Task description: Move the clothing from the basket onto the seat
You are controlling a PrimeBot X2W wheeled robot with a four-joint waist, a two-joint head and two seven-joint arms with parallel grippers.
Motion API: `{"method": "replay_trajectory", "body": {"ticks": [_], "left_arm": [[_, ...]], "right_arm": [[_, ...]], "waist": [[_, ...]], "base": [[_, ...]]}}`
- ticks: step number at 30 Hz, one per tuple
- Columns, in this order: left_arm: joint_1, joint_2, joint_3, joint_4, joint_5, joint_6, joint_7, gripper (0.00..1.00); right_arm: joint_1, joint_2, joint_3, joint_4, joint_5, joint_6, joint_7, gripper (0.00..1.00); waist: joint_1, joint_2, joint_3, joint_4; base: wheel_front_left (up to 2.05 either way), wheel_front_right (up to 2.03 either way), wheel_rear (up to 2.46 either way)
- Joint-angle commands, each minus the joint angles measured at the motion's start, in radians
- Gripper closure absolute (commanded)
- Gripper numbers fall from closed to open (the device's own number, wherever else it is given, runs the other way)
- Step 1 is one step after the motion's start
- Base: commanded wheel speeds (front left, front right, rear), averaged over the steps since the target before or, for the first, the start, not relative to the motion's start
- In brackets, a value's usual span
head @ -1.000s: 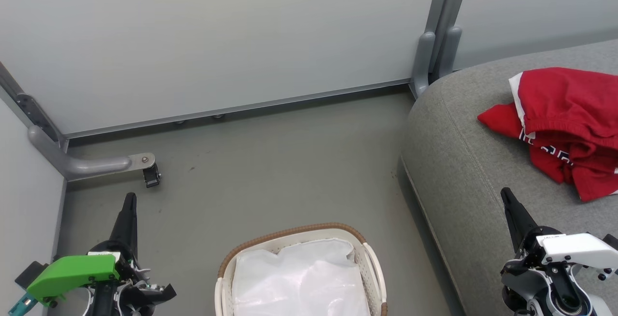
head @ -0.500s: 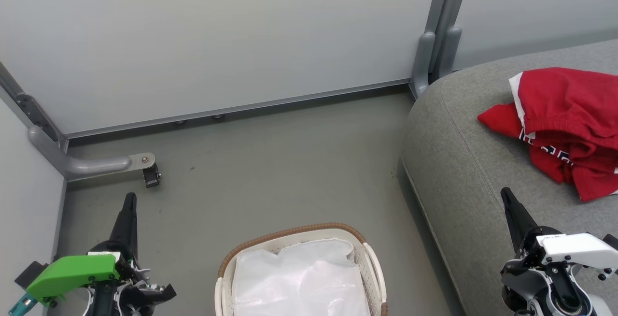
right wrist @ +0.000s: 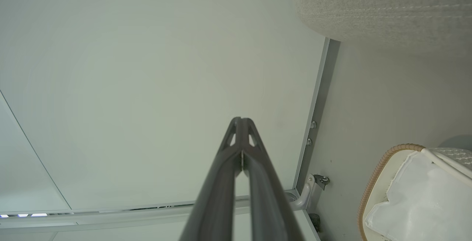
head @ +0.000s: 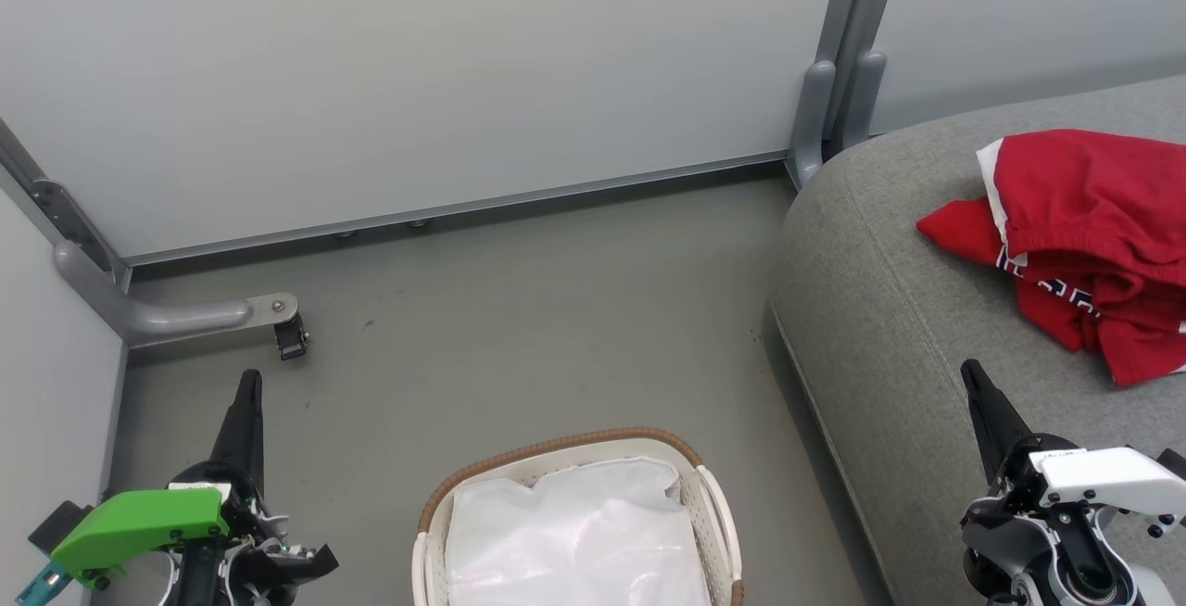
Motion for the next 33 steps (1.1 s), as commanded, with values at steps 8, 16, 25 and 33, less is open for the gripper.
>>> {"method": "replay_trajectory", "body": {"ticks": [8,16,25,33], "left_arm": [[-0.012,0.007,0.002,-0.001,-0.003,-0.004,0.003,1.00],[-0.012,0.007,0.002,-0.001,-0.002,-0.004,0.003,1.00],[-0.012,0.007,0.002,-0.001,-0.002,-0.004,0.003,1.00],[-0.012,0.007,0.002,-0.001,-0.003,-0.004,0.003,1.00]], "right_arm": [[-0.008,-0.006,-0.002,-0.003,0.004,0.000,0.003,1.00],[-0.008,-0.006,-0.002,-0.003,0.004,0.000,0.003,1.00],[-0.008,-0.006,-0.002,-0.003,0.004,0.000,0.003,1.00],[-0.008,-0.006,-0.002,-0.003,0.004,0.000,0.003,1.00]], "waist": [[0.0000,0.0000,0.000,0.000],[0.0000,0.0000,0.000,0.000],[0.0000,0.0000,0.000,0.000],[0.0000,0.0000,0.000,0.000]], "base": [[0.00,0.00,0.00],[0.00,0.00,0.00],[0.00,0.00,0.00],[0.00,0.00,0.00]]}}
